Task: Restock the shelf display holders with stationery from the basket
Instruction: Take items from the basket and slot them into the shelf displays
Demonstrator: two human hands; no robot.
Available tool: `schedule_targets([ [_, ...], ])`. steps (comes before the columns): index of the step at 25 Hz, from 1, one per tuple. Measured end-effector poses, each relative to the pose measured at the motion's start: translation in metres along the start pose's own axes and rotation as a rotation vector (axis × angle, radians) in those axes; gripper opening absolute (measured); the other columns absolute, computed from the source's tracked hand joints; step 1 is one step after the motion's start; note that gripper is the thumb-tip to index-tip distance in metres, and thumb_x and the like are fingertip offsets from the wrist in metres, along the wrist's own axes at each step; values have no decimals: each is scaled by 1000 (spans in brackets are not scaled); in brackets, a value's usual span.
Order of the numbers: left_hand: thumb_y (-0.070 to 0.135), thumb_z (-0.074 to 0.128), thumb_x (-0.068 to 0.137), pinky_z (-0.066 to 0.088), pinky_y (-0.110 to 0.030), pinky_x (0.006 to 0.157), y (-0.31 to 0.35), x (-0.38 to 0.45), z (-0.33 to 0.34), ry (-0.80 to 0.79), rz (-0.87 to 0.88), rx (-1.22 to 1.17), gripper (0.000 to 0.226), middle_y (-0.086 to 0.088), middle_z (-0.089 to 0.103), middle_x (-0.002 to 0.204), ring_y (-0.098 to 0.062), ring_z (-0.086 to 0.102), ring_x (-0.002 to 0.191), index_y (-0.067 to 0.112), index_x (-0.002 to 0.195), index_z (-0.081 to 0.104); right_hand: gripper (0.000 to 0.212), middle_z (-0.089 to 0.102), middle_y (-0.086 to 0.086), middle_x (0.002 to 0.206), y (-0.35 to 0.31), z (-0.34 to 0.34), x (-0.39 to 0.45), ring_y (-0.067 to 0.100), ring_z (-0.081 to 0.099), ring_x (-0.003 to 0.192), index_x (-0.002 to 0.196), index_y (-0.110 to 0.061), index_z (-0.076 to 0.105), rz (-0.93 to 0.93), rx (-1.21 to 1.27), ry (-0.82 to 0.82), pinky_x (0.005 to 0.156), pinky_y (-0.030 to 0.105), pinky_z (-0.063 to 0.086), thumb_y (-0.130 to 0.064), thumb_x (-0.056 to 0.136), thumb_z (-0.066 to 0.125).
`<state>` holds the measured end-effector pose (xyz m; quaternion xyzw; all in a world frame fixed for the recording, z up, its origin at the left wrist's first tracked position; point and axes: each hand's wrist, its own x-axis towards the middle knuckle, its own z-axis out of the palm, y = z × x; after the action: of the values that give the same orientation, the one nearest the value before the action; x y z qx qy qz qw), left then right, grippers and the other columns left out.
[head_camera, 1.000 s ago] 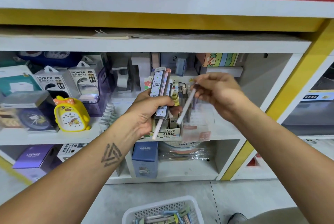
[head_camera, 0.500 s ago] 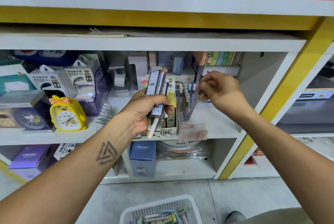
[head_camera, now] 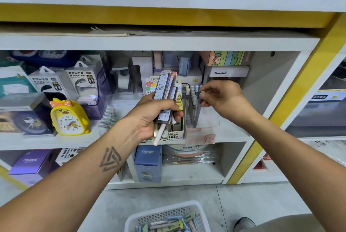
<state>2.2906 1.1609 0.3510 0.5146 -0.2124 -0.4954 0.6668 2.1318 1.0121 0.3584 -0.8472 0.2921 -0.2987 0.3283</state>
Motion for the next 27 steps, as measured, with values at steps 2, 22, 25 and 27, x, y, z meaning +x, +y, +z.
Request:
schedule_targets([
  [2, -19, 64, 76, 58, -34, 55, 0, 0, 1, -5, -2, -8, 25, -22, 66, 70, -34, 70, 65, 0, 93, 62, 7, 73, 3, 73, 0, 1, -3, 13, 73, 69, 94, -15, 71, -35, 9, -23, 78, 42, 62, -9, 93, 68],
  [22, -13, 65, 66, 55, -23, 51, 8, -15, -3, -229, -74, -162, 29, -23, 69, 84, -19, 67, 61, -1, 90, 76, 18, 66, 5, 69, -52, 27, -6, 12, 58, 55, 116, -7, 63, 457, 808, -284, 48, 23, 39, -7, 99, 56],
  [25, -11, 64, 68, 56, -24, 53, 11, -16, -8, -237, -44, -127, 30, -24, 71, 88, -20, 70, 65, 1, 93, 77, 42, 69, 9, 81, -53, 29, -3, 14, 57, 57, 133, -5, 53, 503, 917, -237, 50, 25, 36, -2, 92, 64],
  [27, -9, 63, 73, 57, -25, 57, 12, -16, -9, -228, -21, -76, 28, -23, 72, 89, -23, 73, 72, 2, 93, 78, 51, 71, 13, 84, -52, 32, -3, 17, 58, 57, 132, -4, 52, 511, 958, -181, 52, 26, 40, 5, 85, 70],
])
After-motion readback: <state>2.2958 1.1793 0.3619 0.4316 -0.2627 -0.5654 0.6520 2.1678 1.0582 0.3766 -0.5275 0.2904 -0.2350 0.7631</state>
